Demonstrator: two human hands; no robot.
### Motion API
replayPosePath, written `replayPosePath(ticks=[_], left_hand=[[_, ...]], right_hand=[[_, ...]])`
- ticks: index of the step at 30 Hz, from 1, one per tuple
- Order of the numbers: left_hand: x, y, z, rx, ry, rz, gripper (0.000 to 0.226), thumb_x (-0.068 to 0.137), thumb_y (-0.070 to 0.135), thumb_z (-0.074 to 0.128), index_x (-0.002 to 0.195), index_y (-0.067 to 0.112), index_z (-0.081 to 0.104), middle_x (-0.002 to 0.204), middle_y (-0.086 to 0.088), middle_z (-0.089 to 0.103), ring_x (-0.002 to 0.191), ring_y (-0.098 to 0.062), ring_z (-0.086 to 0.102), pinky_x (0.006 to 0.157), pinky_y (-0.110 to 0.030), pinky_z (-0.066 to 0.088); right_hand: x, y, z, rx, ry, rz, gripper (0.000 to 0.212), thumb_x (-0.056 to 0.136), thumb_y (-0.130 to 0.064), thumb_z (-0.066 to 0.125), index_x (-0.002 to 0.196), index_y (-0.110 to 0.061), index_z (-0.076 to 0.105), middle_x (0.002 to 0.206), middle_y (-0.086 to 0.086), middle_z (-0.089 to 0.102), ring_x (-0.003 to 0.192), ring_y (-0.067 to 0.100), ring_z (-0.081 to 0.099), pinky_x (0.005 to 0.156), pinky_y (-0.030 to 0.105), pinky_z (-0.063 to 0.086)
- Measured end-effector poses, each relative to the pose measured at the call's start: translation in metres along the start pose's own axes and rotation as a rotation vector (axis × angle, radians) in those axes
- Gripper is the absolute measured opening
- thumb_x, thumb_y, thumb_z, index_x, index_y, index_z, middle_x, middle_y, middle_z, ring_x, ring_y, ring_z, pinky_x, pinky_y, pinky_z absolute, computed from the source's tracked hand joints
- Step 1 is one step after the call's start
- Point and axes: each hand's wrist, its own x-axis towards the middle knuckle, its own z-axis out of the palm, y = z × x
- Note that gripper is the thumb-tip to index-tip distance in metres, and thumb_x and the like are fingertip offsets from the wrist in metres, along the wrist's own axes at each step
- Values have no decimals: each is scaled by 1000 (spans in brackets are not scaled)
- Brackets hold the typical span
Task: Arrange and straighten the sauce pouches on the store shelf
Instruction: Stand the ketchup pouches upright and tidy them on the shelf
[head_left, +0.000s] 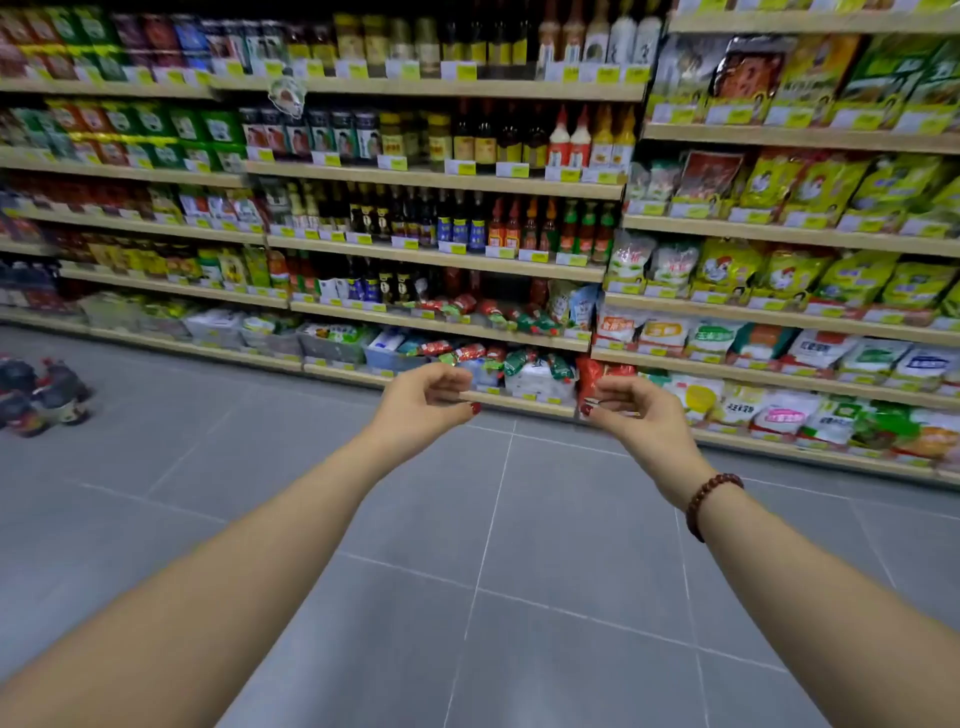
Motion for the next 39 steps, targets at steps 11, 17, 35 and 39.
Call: replayPosePath(ticks=[11, 17, 35, 39], left_hand=[[222, -49, -15, -8, -24, -68, 36, 74, 7, 75, 108, 10, 63, 107, -7, 66, 100, -20, 62, 91, -30, 50], [346, -70, -7, -12, 1, -93, 36, 77, 3, 71, 111, 6, 63, 108, -8, 65, 100, -21, 61, 91, -32, 50], [637, -180, 17, -44, -161, -142, 33, 74, 3, 72, 98, 22, 61, 99, 1, 63, 95, -16, 61, 81, -15, 50], [700, -228, 5, -59, -224, -120, 33, 75, 4, 72, 99, 24, 61, 97, 8, 62, 93, -10, 59, 76, -8, 47]], right_hand=[[215, 23, 47, 16, 45, 67, 28, 74, -3, 72, 99, -13, 64, 93, 4, 65, 82, 14, 60, 69, 16, 52], [355, 50, 64, 29, 20, 55, 27, 76, -3, 70, 96, -20, 63, 96, 1, 65, 88, 15, 61, 78, 23, 51], [621, 117, 134, -51, 8, 230, 29, 77, 1, 69, 104, -7, 61, 97, 10, 62, 94, 24, 59, 74, 19, 51], [671, 142, 176, -116, 5, 254, 29, 77, 0, 69, 105, -5, 61, 98, 10, 63, 91, 20, 58, 74, 18, 46]])
